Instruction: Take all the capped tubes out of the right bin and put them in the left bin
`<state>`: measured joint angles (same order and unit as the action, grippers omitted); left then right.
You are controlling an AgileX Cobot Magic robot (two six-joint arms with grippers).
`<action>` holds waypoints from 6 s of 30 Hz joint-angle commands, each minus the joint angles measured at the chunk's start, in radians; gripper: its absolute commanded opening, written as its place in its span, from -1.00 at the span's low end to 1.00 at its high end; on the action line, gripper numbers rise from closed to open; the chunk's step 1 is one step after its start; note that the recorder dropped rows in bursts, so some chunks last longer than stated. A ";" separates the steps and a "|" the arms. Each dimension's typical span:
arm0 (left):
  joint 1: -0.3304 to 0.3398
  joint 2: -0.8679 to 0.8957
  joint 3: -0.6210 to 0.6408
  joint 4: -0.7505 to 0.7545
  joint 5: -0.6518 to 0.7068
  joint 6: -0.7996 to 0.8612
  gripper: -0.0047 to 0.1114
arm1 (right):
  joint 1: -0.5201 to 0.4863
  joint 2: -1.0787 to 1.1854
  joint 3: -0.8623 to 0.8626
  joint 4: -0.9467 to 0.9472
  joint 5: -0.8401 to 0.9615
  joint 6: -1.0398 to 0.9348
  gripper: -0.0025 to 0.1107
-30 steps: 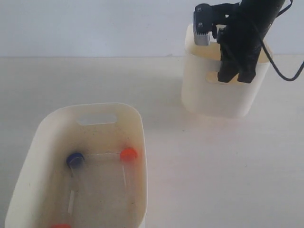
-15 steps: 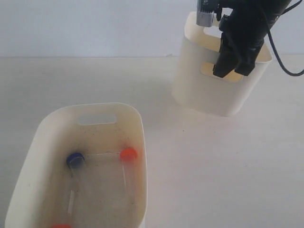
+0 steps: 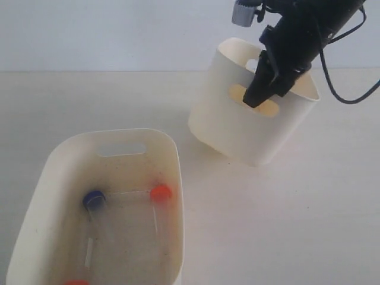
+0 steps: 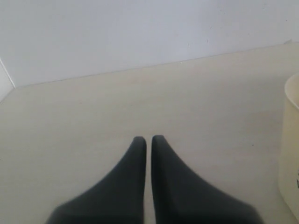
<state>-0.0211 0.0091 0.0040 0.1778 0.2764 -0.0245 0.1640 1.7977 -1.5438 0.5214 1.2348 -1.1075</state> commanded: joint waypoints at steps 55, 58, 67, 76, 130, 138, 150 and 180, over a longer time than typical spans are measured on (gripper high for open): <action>0.001 -0.002 -0.004 -0.001 -0.015 -0.012 -0.84 | -0.084 -0.006 0.159 -0.285 -0.036 -0.203 0.05; 0.001 -0.002 -0.004 -0.001 -0.015 -0.012 -0.84 | -0.084 -0.006 0.159 -0.296 -0.041 -0.203 0.04; 0.001 -0.002 -0.004 -0.001 -0.015 -0.012 -0.84 | -0.084 -0.006 0.159 -0.296 -0.042 -0.201 0.05; 0.001 -0.002 -0.004 -0.001 -0.015 -0.012 -0.84 | -0.084 -0.006 0.159 -0.294 -0.118 -0.115 0.31; 0.001 -0.002 -0.004 -0.001 -0.015 -0.012 -0.84 | -0.084 -0.230 0.306 -0.234 -0.294 -0.220 0.30; 0.001 -0.002 -0.004 -0.001 -0.015 -0.012 -0.84 | -0.084 -0.226 0.306 -0.189 -0.615 0.328 0.20; 0.001 -0.002 -0.004 -0.001 -0.015 -0.012 -0.84 | -0.084 0.033 0.071 -0.361 -0.339 0.793 0.07; 0.001 -0.002 -0.004 -0.001 -0.015 -0.012 -0.84 | -0.083 0.359 -0.172 -0.530 -0.261 0.977 0.07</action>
<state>-0.0211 0.0091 0.0040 0.1778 0.2764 -0.0245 0.0801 2.1416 -1.7123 -0.0146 1.0004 -0.1300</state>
